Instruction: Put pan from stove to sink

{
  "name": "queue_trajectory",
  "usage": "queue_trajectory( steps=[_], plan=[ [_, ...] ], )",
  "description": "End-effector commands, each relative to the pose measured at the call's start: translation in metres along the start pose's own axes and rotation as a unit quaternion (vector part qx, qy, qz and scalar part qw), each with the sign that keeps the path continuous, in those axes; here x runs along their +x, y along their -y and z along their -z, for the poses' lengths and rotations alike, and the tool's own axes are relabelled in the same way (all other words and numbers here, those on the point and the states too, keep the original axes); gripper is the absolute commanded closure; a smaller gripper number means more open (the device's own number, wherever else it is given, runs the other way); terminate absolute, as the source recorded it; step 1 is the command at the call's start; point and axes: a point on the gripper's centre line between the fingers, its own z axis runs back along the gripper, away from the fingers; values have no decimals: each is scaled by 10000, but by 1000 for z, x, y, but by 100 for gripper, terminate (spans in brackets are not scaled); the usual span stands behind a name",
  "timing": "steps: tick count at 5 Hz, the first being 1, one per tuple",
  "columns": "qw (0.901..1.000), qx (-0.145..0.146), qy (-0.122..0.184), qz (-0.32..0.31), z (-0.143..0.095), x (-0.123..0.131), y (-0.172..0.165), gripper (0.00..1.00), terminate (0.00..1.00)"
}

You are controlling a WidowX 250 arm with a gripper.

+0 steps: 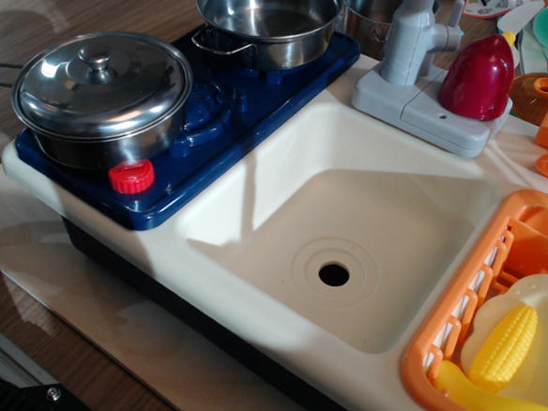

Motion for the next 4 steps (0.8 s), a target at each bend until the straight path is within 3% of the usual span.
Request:
queue_trajectory(
  steps=[1,2,4],
  plan=[
    [10000,0,0,0,0,0,0,0,0],
    [9997,-223,69,-36,2,7,8,0,0],
    [9991,-268,335,-59,16,9,18,0,0]
  ],
)
